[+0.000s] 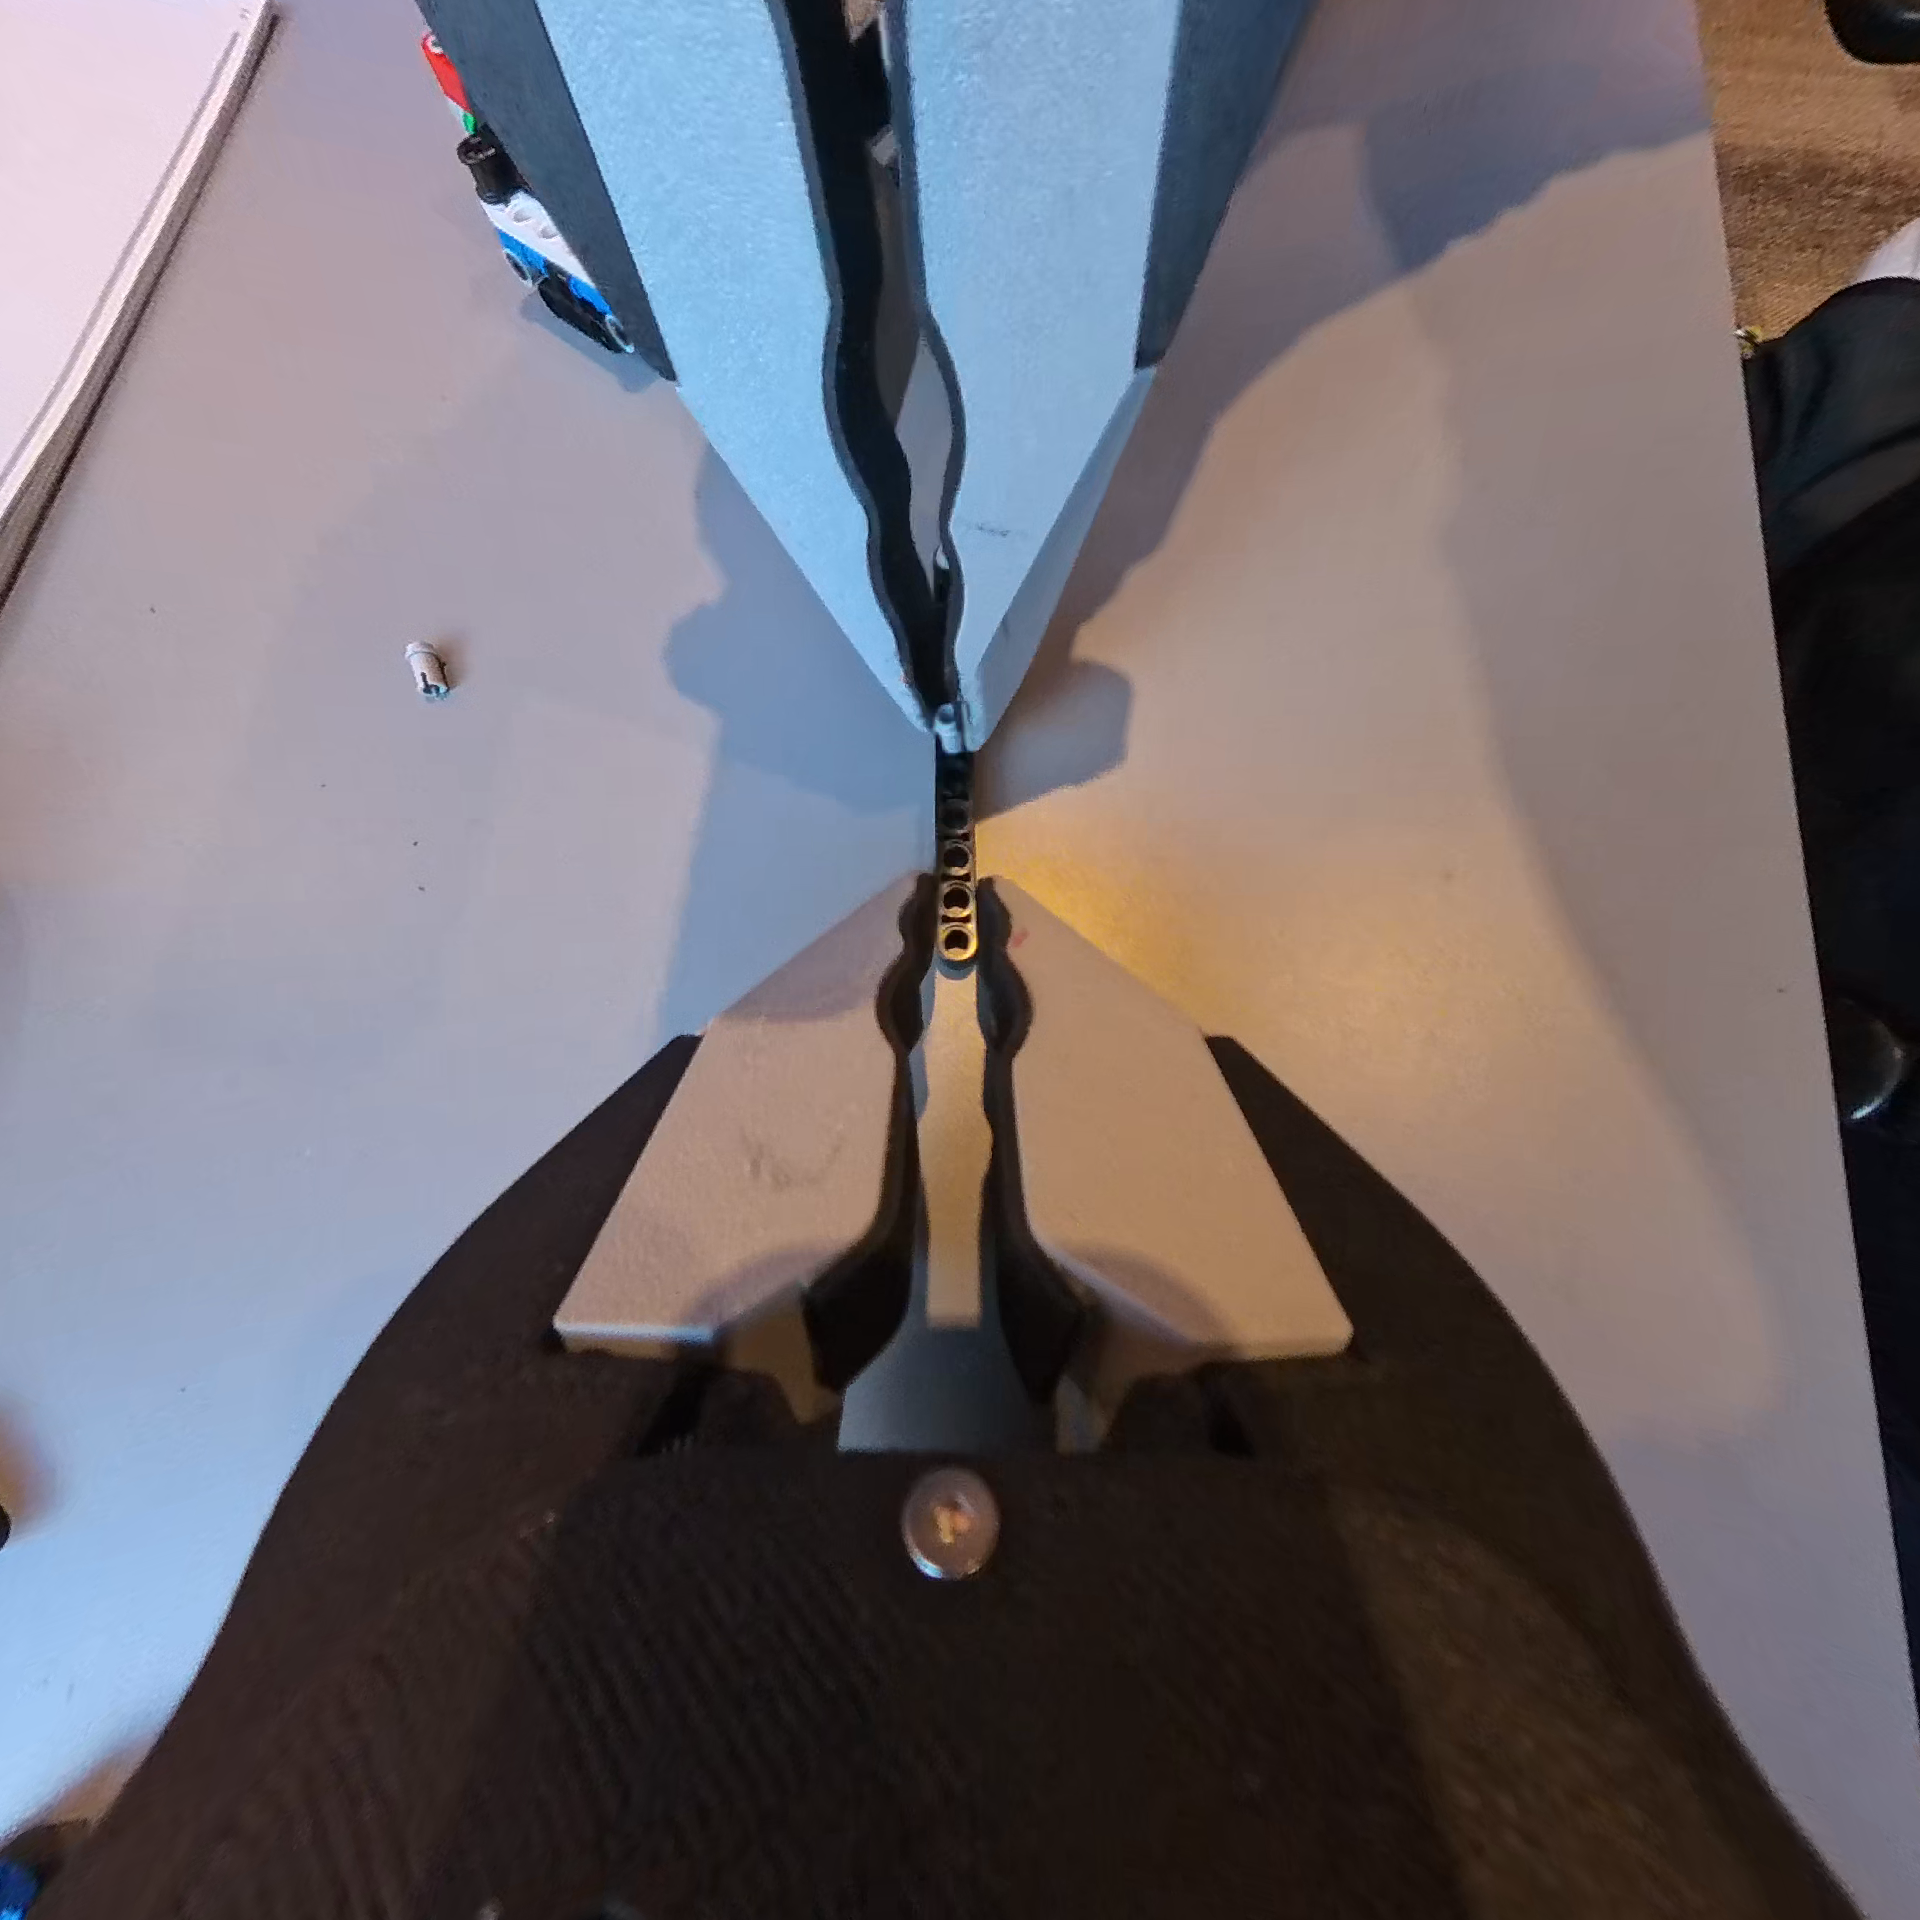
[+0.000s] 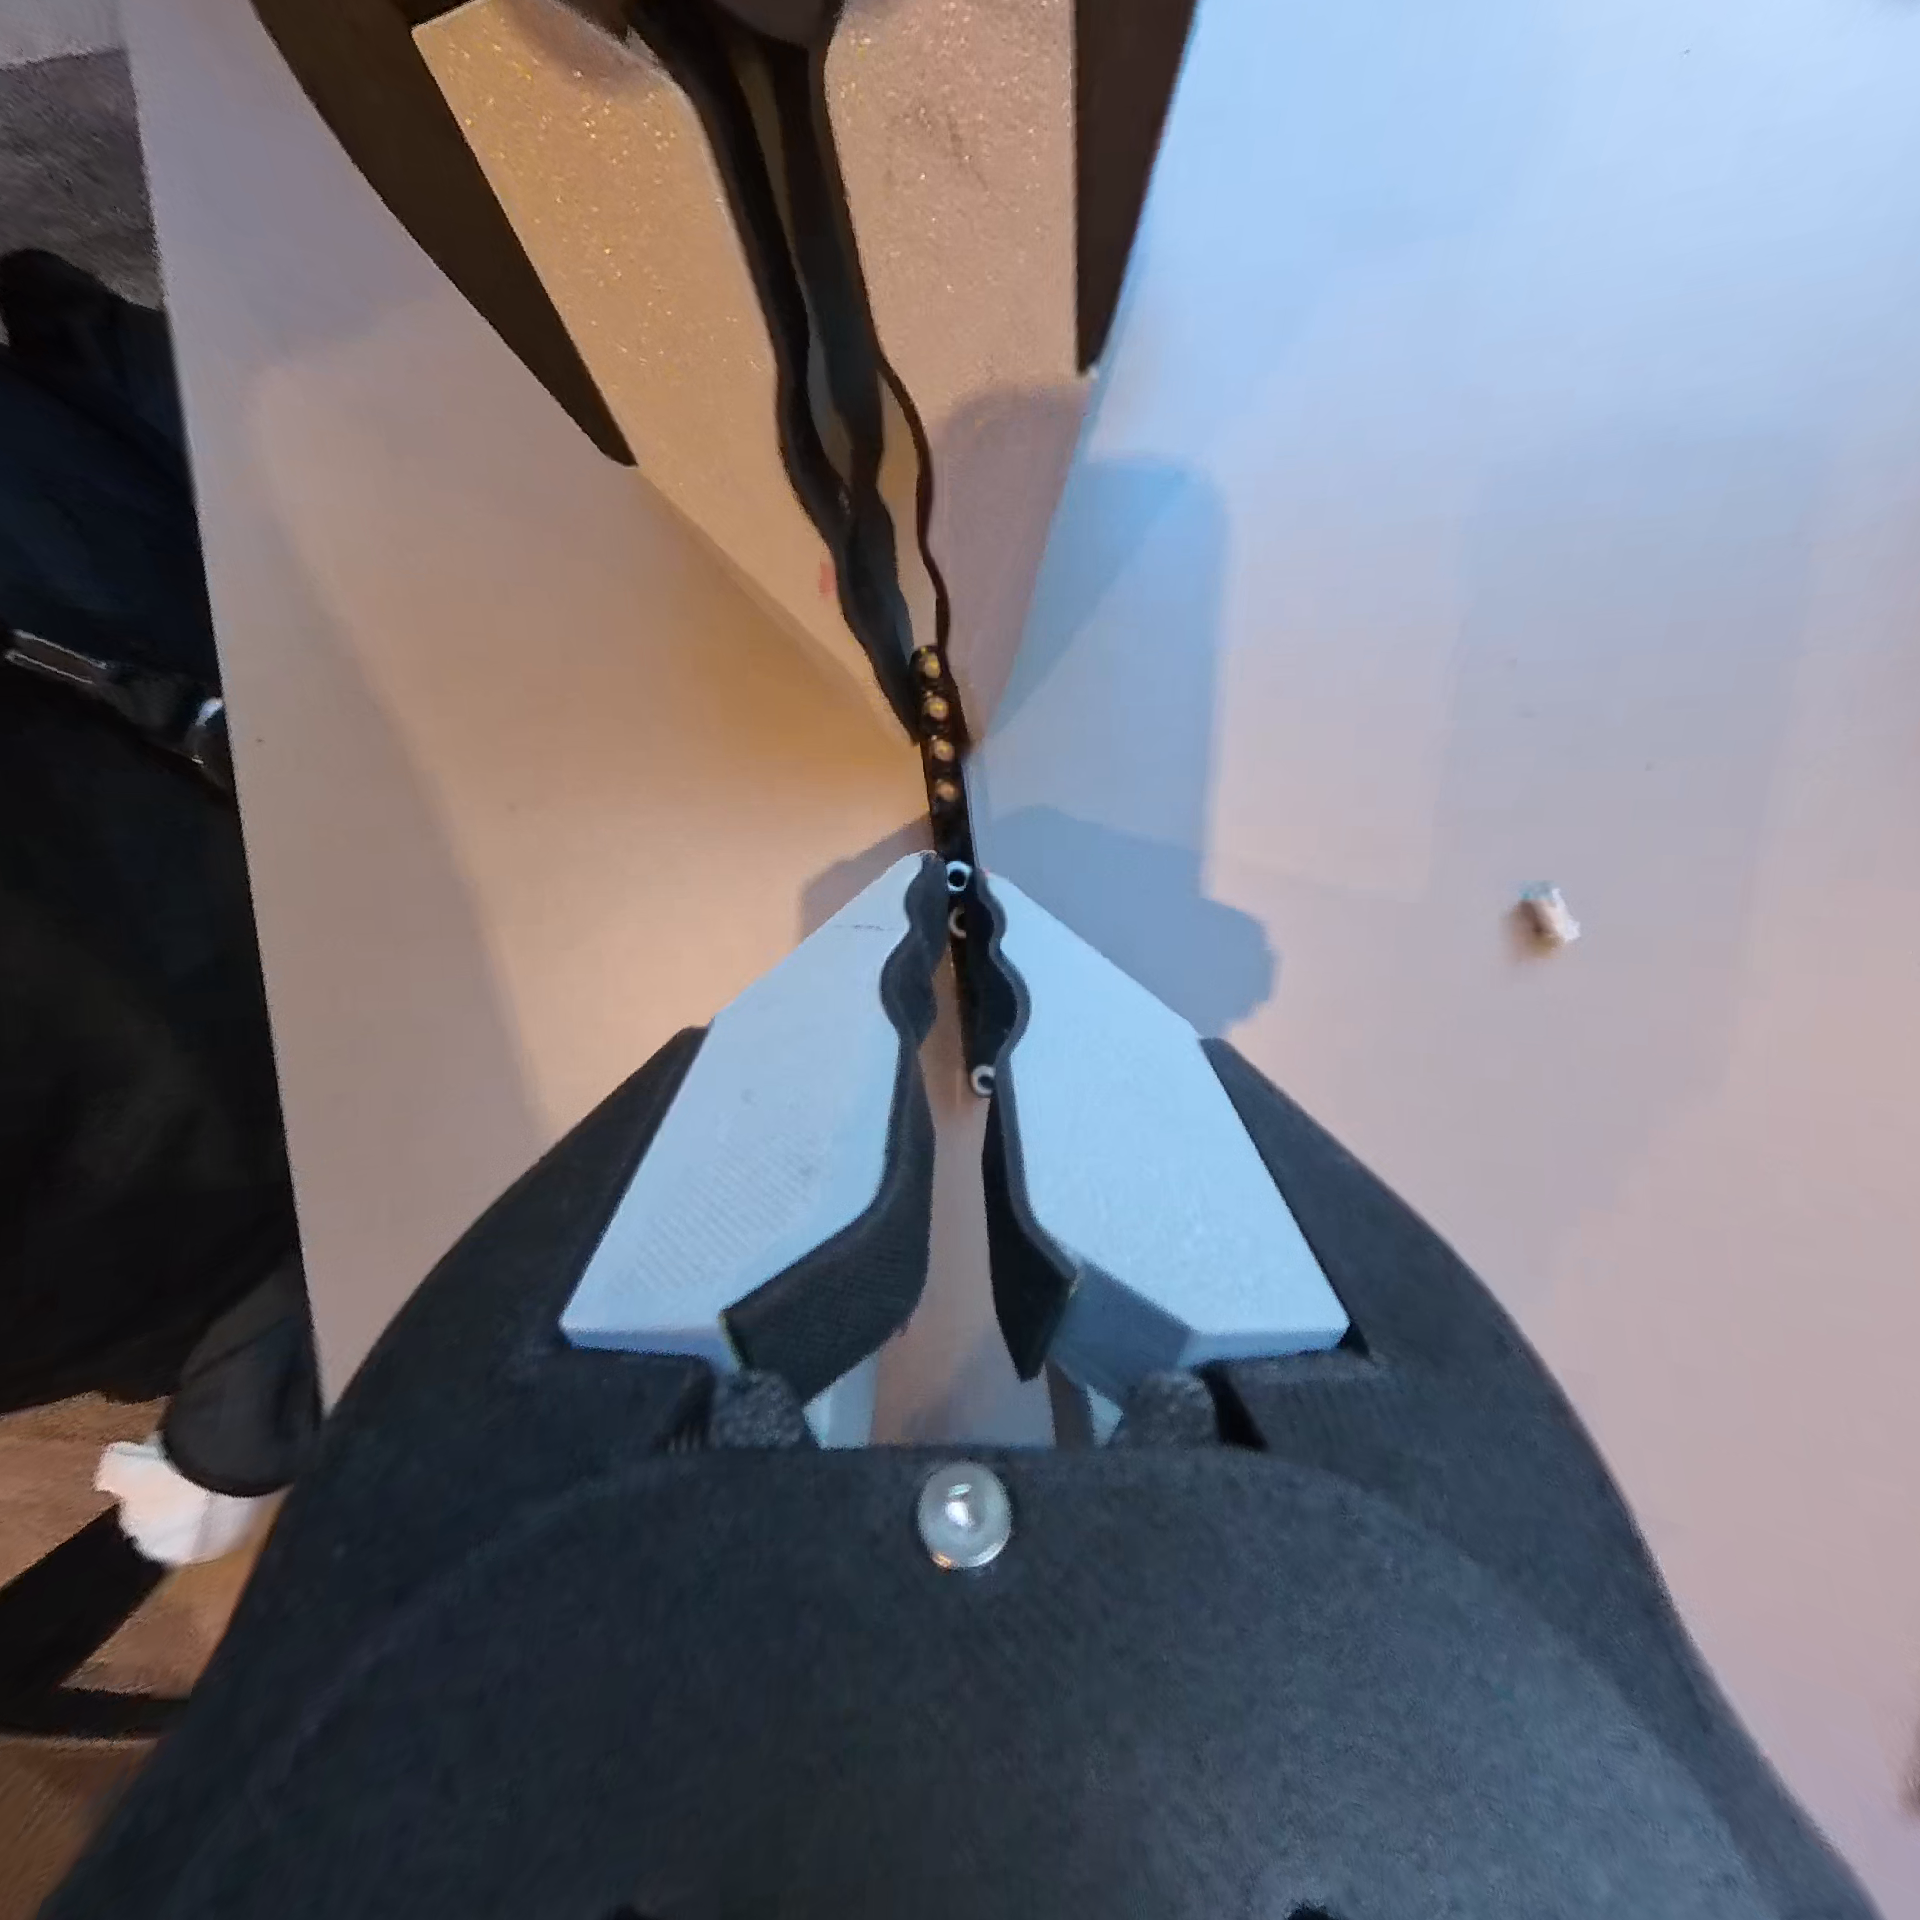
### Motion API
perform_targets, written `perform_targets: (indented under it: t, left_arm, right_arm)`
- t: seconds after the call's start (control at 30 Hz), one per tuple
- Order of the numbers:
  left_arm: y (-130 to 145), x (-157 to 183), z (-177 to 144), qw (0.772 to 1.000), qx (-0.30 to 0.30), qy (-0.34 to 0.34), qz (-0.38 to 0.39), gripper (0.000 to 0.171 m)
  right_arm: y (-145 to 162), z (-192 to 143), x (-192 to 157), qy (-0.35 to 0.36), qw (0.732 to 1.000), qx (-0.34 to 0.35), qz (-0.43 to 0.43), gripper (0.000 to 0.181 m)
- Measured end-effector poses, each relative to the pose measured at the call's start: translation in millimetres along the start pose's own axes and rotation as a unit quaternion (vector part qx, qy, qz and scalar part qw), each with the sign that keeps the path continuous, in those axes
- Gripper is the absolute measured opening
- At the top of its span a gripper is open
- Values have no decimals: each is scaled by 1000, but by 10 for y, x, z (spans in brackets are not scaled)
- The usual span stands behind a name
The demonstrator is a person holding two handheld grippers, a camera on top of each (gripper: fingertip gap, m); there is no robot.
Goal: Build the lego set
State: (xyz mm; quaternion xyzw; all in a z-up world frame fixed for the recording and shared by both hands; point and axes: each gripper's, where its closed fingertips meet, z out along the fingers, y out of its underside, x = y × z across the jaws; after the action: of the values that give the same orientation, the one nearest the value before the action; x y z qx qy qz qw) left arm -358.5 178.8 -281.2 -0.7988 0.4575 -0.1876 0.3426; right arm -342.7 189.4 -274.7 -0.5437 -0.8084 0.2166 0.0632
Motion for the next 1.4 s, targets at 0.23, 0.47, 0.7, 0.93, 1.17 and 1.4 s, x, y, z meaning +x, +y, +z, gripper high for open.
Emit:
perform_targets:
  t: [0.23, 0.47, 0.7, 0.93, 1.17, 1.4]
  left_arm:
    - [-3, 2, 5, 1000, 1, 6, -5, 5]
    - [0, -21, 1, 1000, 1, 0, -9, 5]
    - [0, -26, 0, 1000, 1, 0, -13, 4]
    - [0, -27, -1, 1000, 1, 2, -14, 4]
    - [1, -27, -3, 1000, 1, 1, -14, 4]
    - [1, -27, -1, 1000, 1, -1, -13, 4]
  right_arm:
    - [-15, 50, 32, 72, 991, -30, -109, 2]
    - [-42, 19, 43, 51, 996, 49, -48, 2]
    - [-95, -92, 66, 42, 991, 125, 37, 2]
    - [-71, -7, 41, 82, 989, 118, 14, 2]
    - [-63, -26, 48, 142, 977, 154, 28, 2]
    - [-22, -24, 57, 172, 971, 164, 30, 2]
